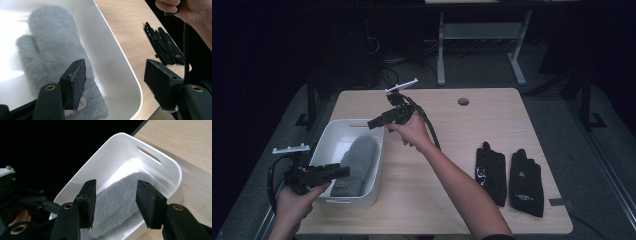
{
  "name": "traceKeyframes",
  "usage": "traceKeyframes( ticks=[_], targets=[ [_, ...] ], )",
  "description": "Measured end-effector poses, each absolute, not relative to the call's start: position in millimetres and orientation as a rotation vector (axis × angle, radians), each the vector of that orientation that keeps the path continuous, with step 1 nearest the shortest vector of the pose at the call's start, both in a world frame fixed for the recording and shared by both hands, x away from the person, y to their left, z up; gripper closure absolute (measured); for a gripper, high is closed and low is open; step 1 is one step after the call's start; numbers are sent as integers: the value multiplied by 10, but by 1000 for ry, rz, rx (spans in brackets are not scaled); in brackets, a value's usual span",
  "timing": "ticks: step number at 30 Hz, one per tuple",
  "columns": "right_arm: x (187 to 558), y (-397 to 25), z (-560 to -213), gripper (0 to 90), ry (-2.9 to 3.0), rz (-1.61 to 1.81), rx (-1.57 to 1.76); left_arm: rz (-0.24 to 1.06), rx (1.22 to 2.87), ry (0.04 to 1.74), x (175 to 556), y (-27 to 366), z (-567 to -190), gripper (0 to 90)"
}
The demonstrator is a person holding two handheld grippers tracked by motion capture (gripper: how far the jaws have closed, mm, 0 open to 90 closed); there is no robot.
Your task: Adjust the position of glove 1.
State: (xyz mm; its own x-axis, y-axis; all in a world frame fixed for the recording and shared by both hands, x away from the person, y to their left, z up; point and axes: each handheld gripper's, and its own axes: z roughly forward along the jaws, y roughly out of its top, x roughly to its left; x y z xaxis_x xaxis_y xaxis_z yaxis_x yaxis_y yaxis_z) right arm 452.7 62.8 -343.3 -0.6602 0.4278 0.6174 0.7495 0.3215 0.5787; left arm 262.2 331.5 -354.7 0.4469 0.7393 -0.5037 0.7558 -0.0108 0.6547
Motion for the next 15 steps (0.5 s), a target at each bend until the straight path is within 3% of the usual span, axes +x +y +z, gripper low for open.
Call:
traceKeyframes(
  ticks=[15],
  targets=[
    [4502, 279, -3449, 462, -2210, -1311, -1071, -38, 1771, 1249, 2692, 3095, -3510, 293]
  ],
)
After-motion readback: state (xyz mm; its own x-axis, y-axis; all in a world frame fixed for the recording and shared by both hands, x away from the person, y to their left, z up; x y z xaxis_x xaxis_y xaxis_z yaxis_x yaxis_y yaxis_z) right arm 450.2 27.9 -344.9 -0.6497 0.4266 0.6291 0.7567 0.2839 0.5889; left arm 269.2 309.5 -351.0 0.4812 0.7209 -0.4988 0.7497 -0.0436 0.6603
